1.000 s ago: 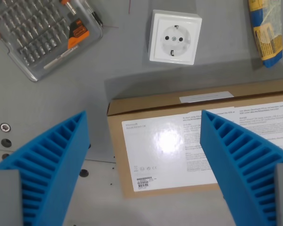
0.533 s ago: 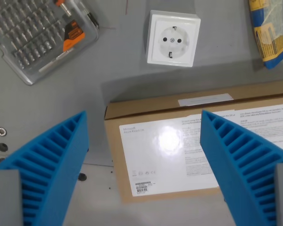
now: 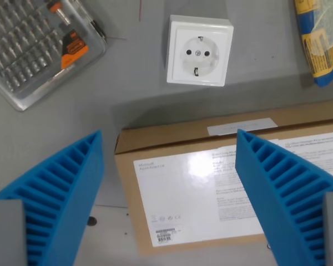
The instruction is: Move above the white socket
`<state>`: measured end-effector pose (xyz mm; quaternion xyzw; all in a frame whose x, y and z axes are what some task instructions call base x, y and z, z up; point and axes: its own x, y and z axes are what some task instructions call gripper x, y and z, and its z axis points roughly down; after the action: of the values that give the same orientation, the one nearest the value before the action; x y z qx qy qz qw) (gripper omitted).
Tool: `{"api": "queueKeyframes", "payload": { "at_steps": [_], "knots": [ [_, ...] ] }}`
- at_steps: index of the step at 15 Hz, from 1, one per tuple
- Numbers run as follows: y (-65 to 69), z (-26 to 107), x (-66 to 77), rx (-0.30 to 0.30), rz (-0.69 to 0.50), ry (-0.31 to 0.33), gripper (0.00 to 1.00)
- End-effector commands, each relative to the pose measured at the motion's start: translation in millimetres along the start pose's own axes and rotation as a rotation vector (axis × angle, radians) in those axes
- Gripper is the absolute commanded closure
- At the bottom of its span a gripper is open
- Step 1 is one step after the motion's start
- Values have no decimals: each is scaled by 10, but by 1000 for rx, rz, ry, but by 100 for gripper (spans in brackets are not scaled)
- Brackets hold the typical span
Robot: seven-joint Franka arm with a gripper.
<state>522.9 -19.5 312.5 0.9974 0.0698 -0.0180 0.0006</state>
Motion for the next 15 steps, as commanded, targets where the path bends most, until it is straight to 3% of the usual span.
{"api": "queueKeyframes", "payload": {
  "at_steps": [1,15],
  "knots": [
    [38,134,-36,-8,60,90,0],
    [196,754,58,10,104,91,0]
  ]
}}
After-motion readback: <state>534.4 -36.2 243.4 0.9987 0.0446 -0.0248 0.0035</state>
